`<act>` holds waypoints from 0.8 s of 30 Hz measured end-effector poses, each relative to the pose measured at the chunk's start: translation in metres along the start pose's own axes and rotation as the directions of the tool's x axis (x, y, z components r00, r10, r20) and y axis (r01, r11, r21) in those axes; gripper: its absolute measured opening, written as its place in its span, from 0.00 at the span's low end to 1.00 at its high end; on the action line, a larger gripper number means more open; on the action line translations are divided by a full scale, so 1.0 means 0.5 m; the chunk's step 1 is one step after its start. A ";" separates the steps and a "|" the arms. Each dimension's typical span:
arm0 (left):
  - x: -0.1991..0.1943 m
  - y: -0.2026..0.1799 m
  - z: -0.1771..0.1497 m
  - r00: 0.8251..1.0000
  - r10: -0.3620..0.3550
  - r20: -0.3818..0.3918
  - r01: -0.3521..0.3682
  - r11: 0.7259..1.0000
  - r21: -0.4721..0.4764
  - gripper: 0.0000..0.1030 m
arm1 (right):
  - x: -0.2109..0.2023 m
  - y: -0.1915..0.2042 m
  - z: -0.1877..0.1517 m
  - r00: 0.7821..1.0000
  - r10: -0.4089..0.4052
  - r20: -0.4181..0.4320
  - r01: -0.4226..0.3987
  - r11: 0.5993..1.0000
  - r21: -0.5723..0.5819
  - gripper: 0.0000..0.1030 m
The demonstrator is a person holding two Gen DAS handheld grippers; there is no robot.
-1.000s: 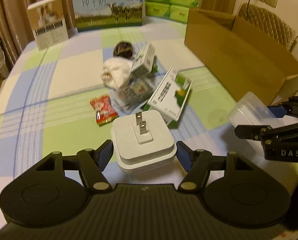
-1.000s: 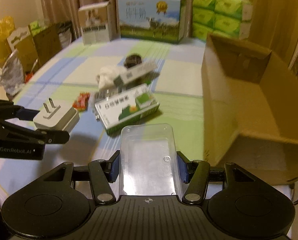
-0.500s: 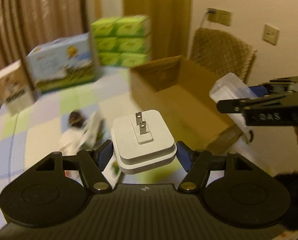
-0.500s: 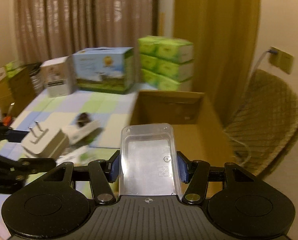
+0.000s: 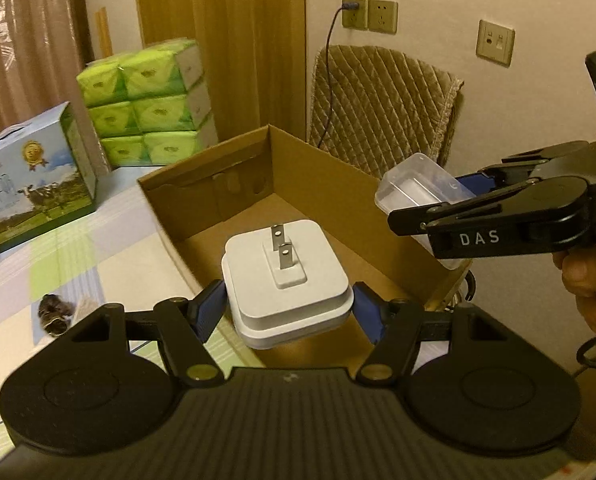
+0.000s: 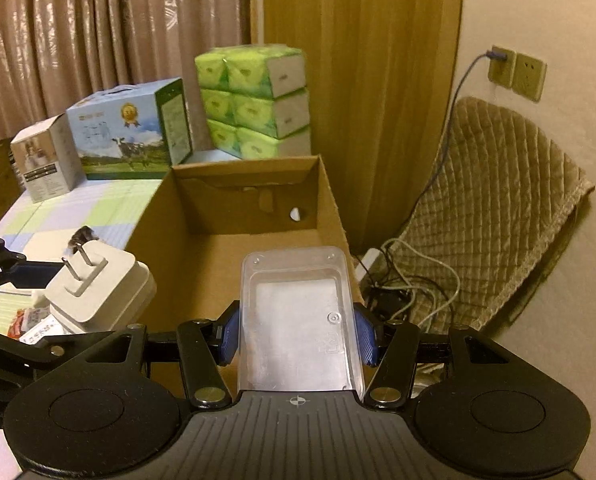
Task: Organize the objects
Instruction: 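Lift and carry the plug and tray with both tools over the cardboard box, then open the left tool to drop the plug while the right tool releases the tray into the box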
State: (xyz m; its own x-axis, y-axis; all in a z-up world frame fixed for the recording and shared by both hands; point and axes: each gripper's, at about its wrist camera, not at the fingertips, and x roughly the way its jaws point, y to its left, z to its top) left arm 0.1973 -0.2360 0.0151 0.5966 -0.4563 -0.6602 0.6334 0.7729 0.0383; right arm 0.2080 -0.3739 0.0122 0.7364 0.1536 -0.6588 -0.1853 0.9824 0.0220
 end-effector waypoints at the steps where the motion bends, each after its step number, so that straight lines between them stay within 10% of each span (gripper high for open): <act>1: 0.007 -0.002 0.000 1.000 -0.001 -0.002 0.001 1.000 0.007 0.62 | 0.004 -0.005 -0.002 1.000 0.006 -0.003 -0.006 1.000 0.006 0.52; 16: -0.005 0.024 -0.031 0.999 0.049 -0.005 -0.049 0.999 0.012 0.68 | 0.035 0.005 -0.008 0.997 0.080 -0.007 -0.080 0.996 0.033 0.52; 19: -0.026 0.037 -0.039 0.998 0.066 0.002 -0.066 0.998 -0.005 0.68 | 0.031 0.002 -0.009 0.995 0.098 0.012 -0.099 0.992 0.076 0.71; 24: -0.067 0.061 -0.053 0.996 0.088 0.010 -0.088 0.994 -0.059 0.68 | 0.007 0.008 -0.011 0.995 0.100 0.017 -0.101 0.991 0.087 0.72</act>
State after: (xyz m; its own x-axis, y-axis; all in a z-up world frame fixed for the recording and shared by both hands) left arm 0.1837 -0.1853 0.0183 0.6552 -0.3905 -0.6467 0.5486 0.8345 0.0518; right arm 0.2063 -0.3701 0.0057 0.7251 0.2529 -0.6405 -0.2016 0.9673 0.1538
